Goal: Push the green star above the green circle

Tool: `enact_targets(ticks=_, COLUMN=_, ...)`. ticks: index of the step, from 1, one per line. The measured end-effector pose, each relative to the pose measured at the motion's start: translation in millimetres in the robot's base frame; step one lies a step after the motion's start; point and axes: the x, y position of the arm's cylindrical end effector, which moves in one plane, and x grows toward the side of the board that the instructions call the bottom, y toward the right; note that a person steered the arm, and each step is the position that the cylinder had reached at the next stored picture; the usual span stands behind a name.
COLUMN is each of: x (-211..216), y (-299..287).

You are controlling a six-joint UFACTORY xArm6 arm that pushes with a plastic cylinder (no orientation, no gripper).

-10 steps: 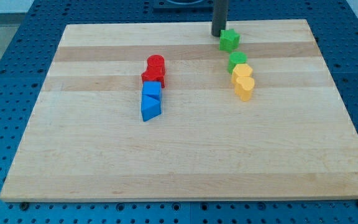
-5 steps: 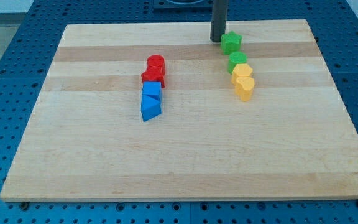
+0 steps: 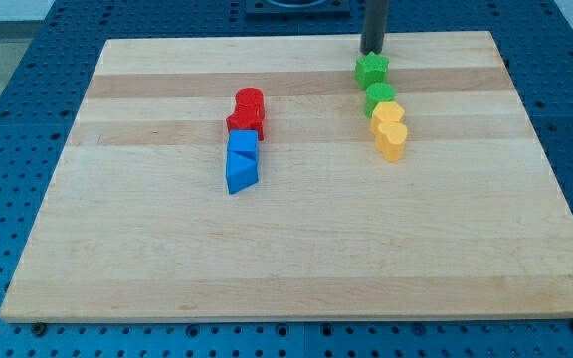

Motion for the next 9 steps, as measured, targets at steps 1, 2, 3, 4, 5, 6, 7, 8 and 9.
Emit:
enact_targets(ticks=1, x=3.1, y=13.1)
enact_targets(ticks=2, x=10.1, y=11.7)
enact_targets(ticks=3, x=22.0, y=9.3)
enact_targets(ticks=4, x=31.5, y=5.0)
enact_targets(ticks=5, x=39.5, y=3.0)
enact_targets(ticks=6, x=45.8, y=3.0)
enact_targets(ticks=7, x=47.1, y=2.4)
enact_targets(ticks=8, x=44.9, y=2.4)
enact_targets(ticks=9, x=30.7, y=2.4)
